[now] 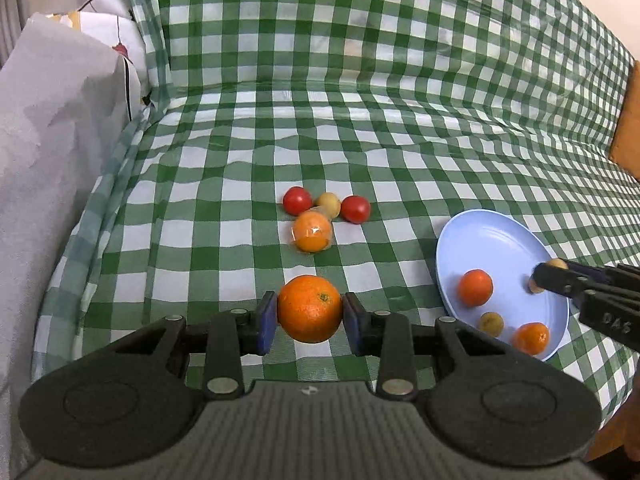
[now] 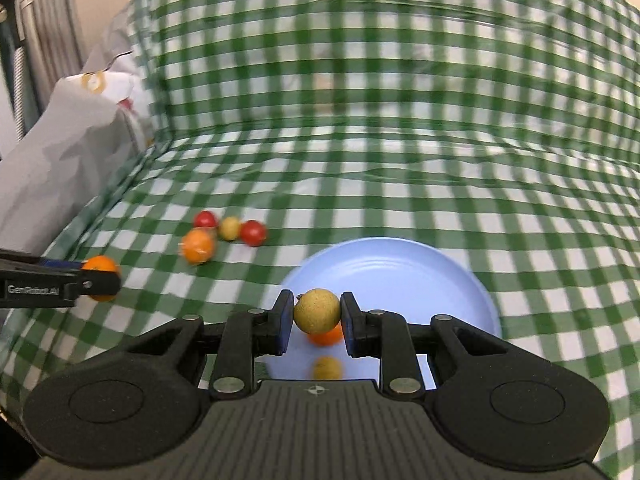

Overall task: Organize fruits
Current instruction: 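Carry the orange and yellow fruit over the blue plate with both tools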

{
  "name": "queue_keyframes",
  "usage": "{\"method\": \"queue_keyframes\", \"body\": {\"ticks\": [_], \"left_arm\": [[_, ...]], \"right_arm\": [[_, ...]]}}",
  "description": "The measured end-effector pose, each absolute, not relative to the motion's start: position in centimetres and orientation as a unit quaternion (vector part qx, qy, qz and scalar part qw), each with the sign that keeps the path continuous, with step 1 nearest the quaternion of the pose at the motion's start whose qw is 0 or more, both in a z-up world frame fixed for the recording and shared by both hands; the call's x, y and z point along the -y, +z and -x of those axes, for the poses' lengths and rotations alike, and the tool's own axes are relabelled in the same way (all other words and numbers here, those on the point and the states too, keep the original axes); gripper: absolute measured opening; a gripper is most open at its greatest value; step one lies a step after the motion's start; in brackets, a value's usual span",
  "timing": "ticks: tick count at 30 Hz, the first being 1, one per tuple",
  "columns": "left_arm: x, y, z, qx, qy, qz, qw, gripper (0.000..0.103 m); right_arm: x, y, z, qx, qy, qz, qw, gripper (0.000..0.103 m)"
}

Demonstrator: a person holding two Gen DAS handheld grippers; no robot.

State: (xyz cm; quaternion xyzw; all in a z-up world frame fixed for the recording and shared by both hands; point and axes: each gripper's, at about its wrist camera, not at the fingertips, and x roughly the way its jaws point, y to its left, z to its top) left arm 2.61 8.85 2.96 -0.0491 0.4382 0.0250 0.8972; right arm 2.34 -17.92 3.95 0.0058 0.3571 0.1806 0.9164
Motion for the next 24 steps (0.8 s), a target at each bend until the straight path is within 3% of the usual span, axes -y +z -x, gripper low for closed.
{"method": "queue_keyframes", "body": {"ticks": [24], "left_arm": [[-7.2,2.0,-3.8,-0.447,0.015,0.038,0.894,0.038]], "right_arm": [[22.1,2.8,-3.2,-0.355,0.151,-0.029,0.922,0.026]]}}
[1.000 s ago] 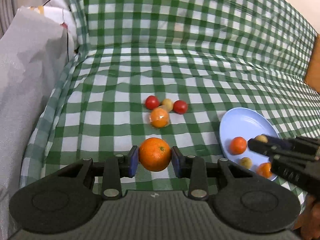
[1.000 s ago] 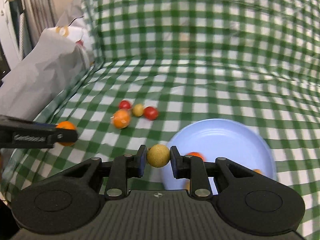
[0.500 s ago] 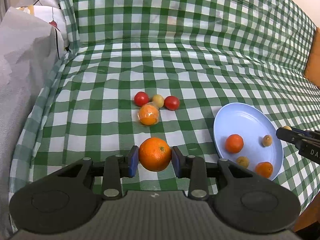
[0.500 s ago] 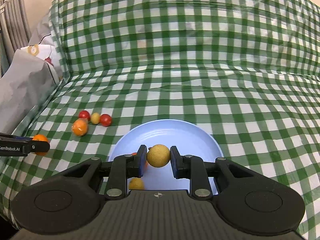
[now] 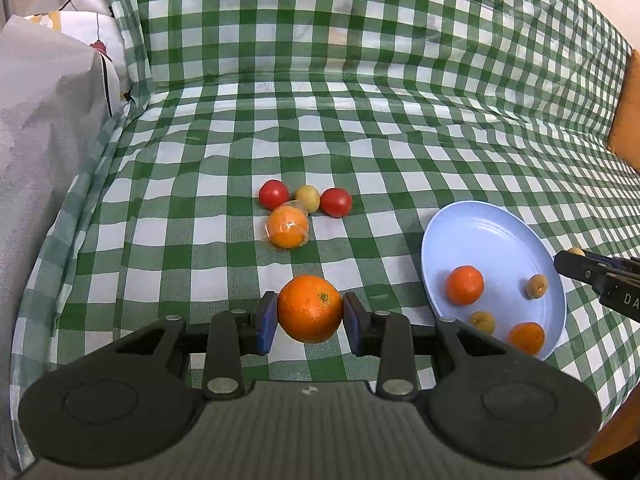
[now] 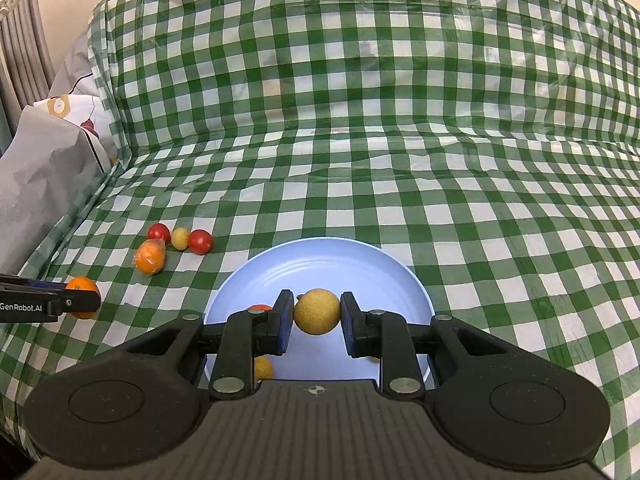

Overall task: Organize fruits
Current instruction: 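Carry the orange and yellow fruit over the blue plate with both tools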

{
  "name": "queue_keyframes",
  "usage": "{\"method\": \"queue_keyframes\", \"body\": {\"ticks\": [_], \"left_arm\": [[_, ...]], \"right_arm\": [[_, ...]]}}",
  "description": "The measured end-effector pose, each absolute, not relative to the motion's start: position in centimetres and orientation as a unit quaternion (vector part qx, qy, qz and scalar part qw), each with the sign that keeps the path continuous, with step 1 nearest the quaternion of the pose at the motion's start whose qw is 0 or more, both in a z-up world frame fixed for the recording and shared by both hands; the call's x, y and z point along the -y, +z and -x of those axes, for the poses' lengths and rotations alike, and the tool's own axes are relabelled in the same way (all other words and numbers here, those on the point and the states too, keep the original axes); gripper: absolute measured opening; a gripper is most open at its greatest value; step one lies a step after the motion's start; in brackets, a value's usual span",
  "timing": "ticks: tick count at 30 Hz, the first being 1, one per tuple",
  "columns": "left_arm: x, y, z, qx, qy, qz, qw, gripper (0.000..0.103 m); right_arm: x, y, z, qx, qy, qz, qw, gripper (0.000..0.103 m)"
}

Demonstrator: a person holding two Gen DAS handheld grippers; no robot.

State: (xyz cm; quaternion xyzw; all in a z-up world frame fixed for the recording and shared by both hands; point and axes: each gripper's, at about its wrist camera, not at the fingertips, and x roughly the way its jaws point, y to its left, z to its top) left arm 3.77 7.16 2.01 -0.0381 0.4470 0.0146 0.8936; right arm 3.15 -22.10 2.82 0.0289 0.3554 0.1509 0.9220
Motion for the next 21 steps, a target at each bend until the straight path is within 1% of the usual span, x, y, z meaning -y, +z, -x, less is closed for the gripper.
{"method": "queue_keyframes", "body": {"ticks": [21], "left_arm": [[-7.10,1.91,-3.73,-0.449,0.017,0.040,0.893,0.038]], "right_arm": [[21.88,2.67,-3.25,-0.357,0.146,-0.027,0.922,0.026]]}}
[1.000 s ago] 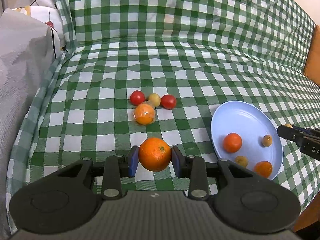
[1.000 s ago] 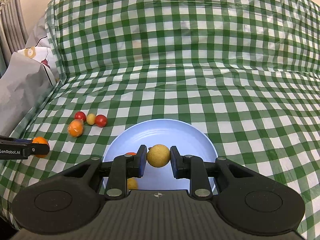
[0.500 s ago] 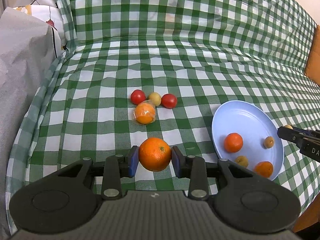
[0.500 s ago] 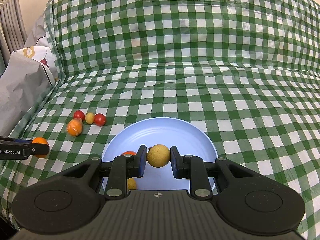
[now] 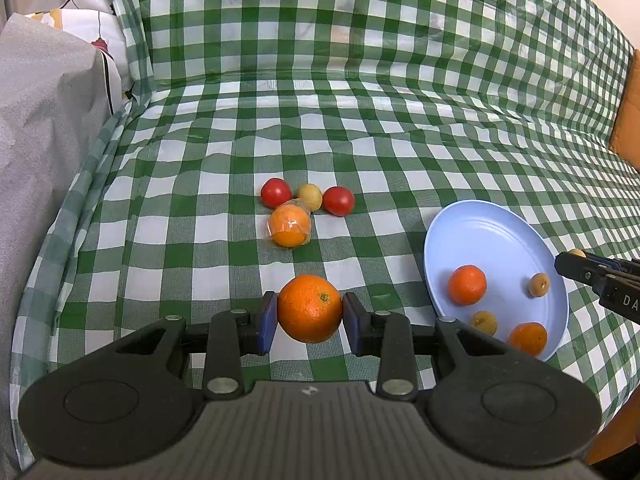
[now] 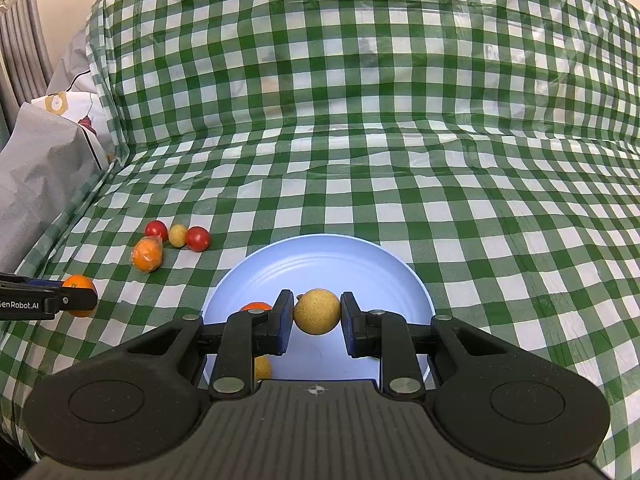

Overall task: Organize fruits
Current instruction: 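Carry the orange and yellow fruit over the blue plate with both tools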

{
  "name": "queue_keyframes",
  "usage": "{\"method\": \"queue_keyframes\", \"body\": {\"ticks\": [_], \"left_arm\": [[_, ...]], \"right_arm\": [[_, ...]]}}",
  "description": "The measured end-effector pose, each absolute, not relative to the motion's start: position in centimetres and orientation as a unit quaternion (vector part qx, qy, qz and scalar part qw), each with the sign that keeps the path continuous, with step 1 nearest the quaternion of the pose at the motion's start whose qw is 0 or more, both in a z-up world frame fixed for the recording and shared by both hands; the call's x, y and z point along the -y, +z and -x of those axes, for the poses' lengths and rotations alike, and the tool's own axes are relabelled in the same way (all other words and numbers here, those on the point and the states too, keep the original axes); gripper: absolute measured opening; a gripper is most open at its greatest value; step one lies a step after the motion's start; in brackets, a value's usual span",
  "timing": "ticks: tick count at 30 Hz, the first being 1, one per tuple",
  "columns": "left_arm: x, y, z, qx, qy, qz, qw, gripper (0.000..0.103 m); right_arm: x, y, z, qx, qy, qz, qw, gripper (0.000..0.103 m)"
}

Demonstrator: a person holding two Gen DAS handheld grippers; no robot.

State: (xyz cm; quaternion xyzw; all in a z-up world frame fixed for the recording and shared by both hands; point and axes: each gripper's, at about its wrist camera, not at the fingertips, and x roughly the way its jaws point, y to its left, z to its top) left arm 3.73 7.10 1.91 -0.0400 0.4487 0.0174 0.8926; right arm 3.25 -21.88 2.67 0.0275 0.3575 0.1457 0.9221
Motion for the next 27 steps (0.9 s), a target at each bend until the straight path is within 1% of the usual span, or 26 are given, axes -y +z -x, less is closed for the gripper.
{"method": "queue_keyframes", "body": {"ticks": [5,12,22,27], "left_arm": [[-6.9,1.9,-3.8,-0.444,0.013,0.044,0.895,0.038],[-5.6,1.7,-4.3,-0.436,-0.016,0.039,0.899,0.038],[-0.2,1.6,-5.5,-0.397,-0.106,0.027,0.911,0.038],[2.0,1.5,-6.5,-0.374,-0.131,0.031,0.918,0.038]], "right_arm": [[22.1,2.7,-3.4,-0.354,0.124,-0.029,0.927,0.026],[23.4,2.1,-4.1,-0.369,0.074,-0.046,0.925,0.026],[23.4,1.8,-4.6,-0.382,0.068,-0.050,0.920,0.026],[23.1,0.7,-5.2,-0.418,0.080,-0.055,0.903,0.026]]}}
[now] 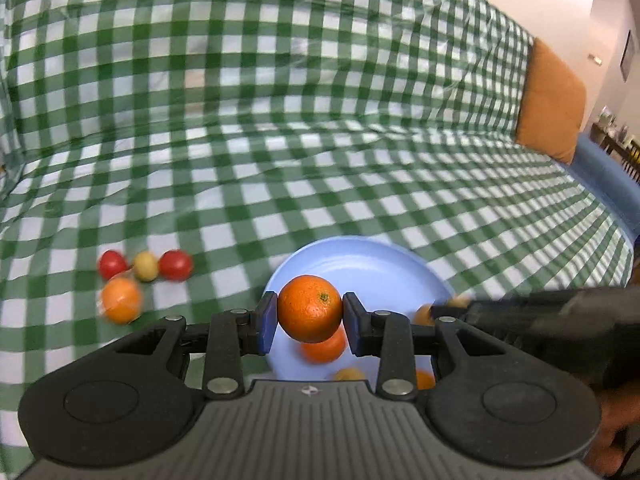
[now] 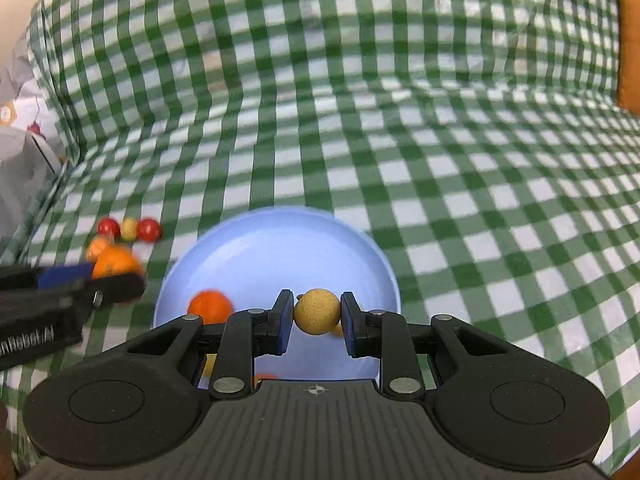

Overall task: Organize fruits
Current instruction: 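Carry the orange and yellow fruit over the blue plate with both tools, then open both tools to drop the orange and yellow fruit onto the plate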

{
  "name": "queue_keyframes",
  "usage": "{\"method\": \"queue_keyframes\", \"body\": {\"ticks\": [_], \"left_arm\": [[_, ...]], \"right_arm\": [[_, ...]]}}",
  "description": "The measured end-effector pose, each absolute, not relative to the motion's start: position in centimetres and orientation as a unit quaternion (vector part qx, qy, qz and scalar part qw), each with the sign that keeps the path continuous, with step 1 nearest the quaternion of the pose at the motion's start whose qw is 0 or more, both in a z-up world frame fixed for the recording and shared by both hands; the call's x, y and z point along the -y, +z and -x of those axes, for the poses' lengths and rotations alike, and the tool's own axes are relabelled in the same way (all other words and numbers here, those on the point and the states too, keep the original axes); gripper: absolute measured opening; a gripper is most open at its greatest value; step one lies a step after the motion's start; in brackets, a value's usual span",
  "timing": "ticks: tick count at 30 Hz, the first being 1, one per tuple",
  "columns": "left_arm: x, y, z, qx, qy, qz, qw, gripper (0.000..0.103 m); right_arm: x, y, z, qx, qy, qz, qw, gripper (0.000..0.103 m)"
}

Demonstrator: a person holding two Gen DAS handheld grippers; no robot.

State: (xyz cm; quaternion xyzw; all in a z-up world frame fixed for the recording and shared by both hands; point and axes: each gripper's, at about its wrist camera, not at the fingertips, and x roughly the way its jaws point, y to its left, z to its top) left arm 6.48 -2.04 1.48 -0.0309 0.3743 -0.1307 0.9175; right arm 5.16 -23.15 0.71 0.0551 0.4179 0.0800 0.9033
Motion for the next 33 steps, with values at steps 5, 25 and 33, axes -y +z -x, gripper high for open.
{"method": "queue_keyframes", "body": {"ticks": [5,25,33], "left_arm": [[2.9,1.2,-7.8,-0.374,-0.127,0.047,0.918,0.038],[4.6,0.8,-9.2,-0.371,-0.144,0.047,0.916,0.038],[4.7,0.9,-9.1,-0.368,-0.144,0.049,0.917,0.038]], "right_arm": [[22.6,0.1,-5.4,-0.435,0.085,-0.049,0.895,0.026],[21.9,-0.2,-5.8,-0.432,0.092,-0.034,0.897,0.026],[22.0,-0.1,-5.6,-0.428,0.093,-0.035,0.898,0.026]]}}
